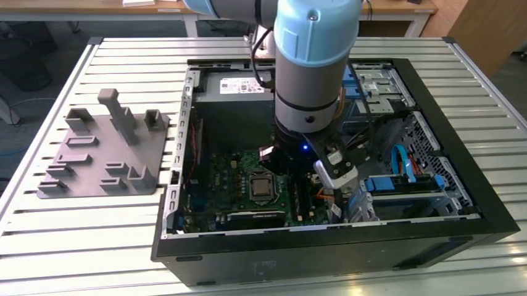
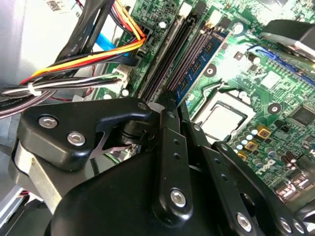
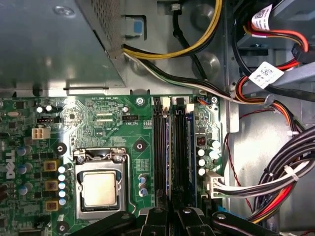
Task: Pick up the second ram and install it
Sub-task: 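Insert the second ram into the second slot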
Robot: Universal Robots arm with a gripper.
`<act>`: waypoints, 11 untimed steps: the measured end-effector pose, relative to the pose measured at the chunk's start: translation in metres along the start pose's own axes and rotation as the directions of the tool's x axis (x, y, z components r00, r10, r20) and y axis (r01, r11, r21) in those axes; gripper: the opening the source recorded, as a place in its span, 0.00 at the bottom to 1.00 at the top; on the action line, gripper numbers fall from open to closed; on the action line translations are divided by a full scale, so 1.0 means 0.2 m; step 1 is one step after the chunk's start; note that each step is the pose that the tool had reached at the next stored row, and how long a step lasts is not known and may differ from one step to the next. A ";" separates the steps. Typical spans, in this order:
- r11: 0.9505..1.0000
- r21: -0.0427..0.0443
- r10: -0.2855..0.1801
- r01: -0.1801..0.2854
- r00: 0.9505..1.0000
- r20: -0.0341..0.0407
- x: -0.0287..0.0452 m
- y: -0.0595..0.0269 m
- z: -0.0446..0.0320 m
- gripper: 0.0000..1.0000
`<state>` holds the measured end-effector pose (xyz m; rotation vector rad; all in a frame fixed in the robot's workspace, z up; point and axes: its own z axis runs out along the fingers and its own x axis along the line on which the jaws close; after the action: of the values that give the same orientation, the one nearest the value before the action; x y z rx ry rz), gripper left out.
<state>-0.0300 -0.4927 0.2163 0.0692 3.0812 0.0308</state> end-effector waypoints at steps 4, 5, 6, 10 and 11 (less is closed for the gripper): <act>1.000 0.001 0.002 -0.002 1.000 0.000 0.002 0.016 0.022 0.14; 1.000 0.001 0.003 -0.003 1.000 0.000 0.003 0.022 0.026 0.14; 1.000 0.001 0.003 -0.003 1.000 0.000 0.005 0.024 0.029 0.14; 1.000 0.000 0.003 -0.003 1.000 0.000 0.013 0.025 0.031 0.14; 1.000 0.000 0.002 -0.002 1.000 0.000 0.013 0.025 0.031 0.14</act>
<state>-0.0320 -0.4874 0.2100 0.0729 3.0811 0.0302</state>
